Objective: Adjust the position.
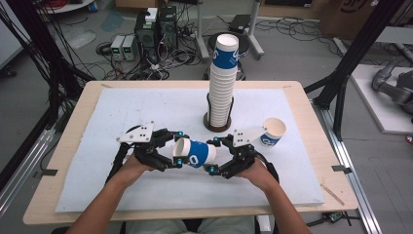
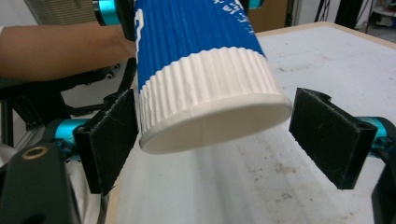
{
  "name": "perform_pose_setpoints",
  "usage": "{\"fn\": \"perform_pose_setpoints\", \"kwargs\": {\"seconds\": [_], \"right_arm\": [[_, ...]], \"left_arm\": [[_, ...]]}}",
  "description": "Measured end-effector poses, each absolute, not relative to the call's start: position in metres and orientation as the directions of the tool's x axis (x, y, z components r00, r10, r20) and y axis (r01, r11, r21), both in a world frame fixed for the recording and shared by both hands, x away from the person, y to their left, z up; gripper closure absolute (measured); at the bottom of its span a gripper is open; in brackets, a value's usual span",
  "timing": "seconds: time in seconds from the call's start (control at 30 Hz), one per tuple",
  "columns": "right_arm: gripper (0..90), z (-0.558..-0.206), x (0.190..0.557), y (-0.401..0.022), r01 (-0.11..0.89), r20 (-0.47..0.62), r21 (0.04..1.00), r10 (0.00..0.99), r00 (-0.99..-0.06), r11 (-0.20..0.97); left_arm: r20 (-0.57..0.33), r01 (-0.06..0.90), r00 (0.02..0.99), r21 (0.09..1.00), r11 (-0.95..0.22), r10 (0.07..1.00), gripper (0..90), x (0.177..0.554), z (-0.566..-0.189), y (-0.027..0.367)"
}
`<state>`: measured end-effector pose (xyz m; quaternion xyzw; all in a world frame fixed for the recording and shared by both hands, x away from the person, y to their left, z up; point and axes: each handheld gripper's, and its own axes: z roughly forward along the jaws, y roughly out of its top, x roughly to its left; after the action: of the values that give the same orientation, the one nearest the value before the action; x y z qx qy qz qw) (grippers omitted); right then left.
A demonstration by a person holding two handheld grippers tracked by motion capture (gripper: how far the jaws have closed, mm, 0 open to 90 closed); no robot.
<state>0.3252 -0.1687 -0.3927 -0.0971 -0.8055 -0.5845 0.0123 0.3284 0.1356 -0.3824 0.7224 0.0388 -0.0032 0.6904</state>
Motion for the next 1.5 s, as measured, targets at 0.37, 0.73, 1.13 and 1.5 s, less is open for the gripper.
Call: {"fn": "perform_pose_setpoints", "kwargs": {"seconds": [0.37,0.73,1.13,1.5], "right_arm": [[29.2,-0.392,0.326,-0.171,0.125,0.104,0.947,0.086,-0.991,0.296],[36.4,-0.387,0.329,-0.178,0.148,0.119,0.919,0.100,-0.988,0.366],[37.0,-0.356,0.334,-0.178,0.101,0.040,0.792,0.114,-0.993,0.602],[37.2,-0.333,0.339,-0.157,0.033,-0.021,0.638,0.060,-0.998,0.770]], "left_arm": [[-0.055,0.056,0.998,0.998,-0.022,0.029,32.3,0.327,-0.382,0.135],[-0.116,0.130,0.985,0.986,-0.105,0.127,19.6,0.327,-0.387,0.130],[-0.095,0.132,0.984,0.959,-0.250,0.151,17.3,0.330,-0.370,0.129],[-0.098,0.133,0.989,0.923,-0.362,0.114,17.3,0.336,-0.363,0.118]]}}
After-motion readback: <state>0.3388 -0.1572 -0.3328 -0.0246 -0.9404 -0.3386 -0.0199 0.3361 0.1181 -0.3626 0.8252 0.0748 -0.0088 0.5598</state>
